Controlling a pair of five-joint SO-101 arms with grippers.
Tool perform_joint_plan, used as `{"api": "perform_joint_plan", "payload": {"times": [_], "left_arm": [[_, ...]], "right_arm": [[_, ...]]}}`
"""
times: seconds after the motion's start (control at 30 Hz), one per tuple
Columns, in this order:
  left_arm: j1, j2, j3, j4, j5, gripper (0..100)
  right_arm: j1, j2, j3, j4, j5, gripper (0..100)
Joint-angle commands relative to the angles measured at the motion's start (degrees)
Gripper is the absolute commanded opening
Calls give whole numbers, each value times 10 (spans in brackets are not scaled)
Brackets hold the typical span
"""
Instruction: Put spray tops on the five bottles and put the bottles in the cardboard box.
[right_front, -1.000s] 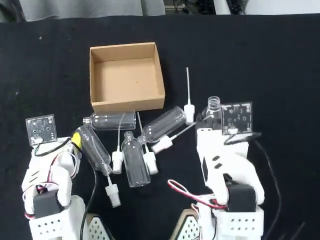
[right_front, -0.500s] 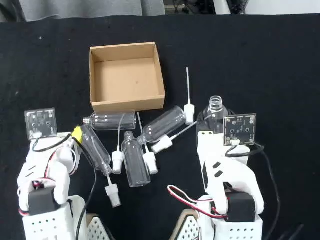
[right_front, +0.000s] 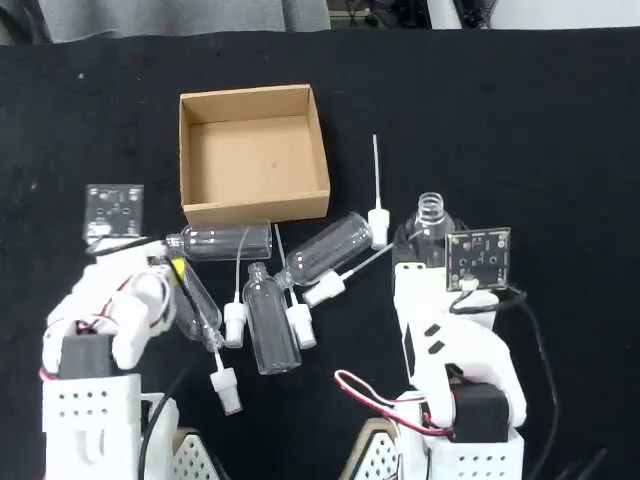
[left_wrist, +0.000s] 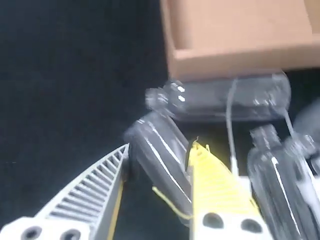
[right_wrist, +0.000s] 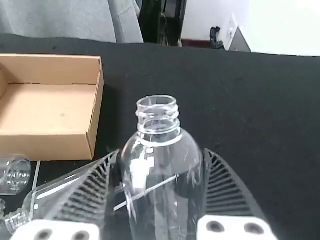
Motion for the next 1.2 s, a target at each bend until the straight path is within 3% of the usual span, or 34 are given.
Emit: {"api": "perform_joint_plan", "payload": {"times": [0.0,0.77,1.17], "left_arm": [[58,23,-34,14,-7,170],[237,168,-35,10,23,171],[238,277,-38,-39,46,170]], "right_arm": [[15,-1,-4,-21,-2,117],[15,-4,-4,-21,3,117],[15,-6,-4,-21,3,117]]}}
